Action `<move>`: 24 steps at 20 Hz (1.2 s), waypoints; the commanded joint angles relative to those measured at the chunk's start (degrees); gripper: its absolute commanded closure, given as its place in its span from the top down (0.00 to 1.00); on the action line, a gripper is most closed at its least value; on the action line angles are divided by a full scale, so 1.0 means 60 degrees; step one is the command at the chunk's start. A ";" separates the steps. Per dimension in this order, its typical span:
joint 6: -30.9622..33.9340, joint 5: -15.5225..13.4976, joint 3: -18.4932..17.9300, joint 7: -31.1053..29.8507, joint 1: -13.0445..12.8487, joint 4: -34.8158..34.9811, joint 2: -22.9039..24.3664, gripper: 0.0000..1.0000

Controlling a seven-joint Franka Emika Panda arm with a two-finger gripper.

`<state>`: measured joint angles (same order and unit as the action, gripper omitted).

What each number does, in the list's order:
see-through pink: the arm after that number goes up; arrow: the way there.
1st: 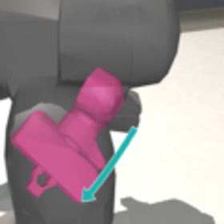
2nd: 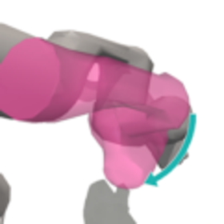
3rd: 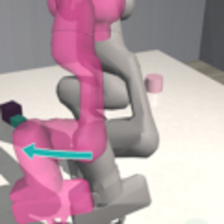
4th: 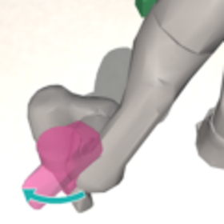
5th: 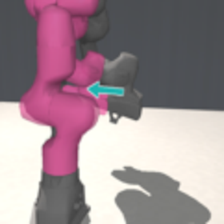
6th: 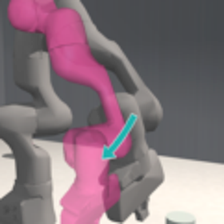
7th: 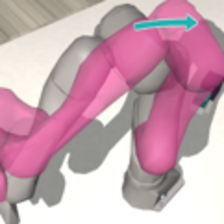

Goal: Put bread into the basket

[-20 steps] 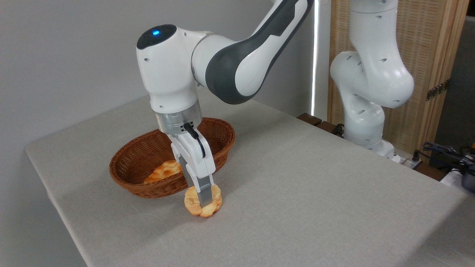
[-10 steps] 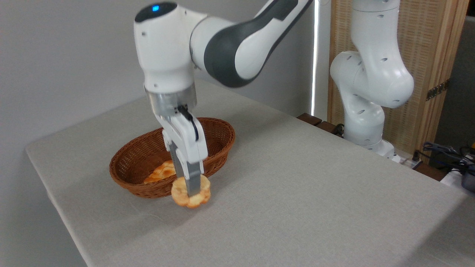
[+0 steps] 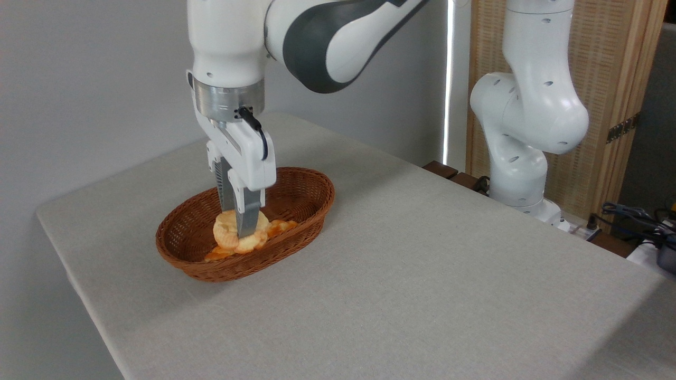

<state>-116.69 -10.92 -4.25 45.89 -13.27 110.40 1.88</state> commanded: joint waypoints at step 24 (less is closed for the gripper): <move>-0.0093 -0.0509 0.1001 -0.2024 -0.0015 0.0014 -0.0196 1.00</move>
<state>-116.69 -13.44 2.54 33.58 -13.56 110.43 -0.25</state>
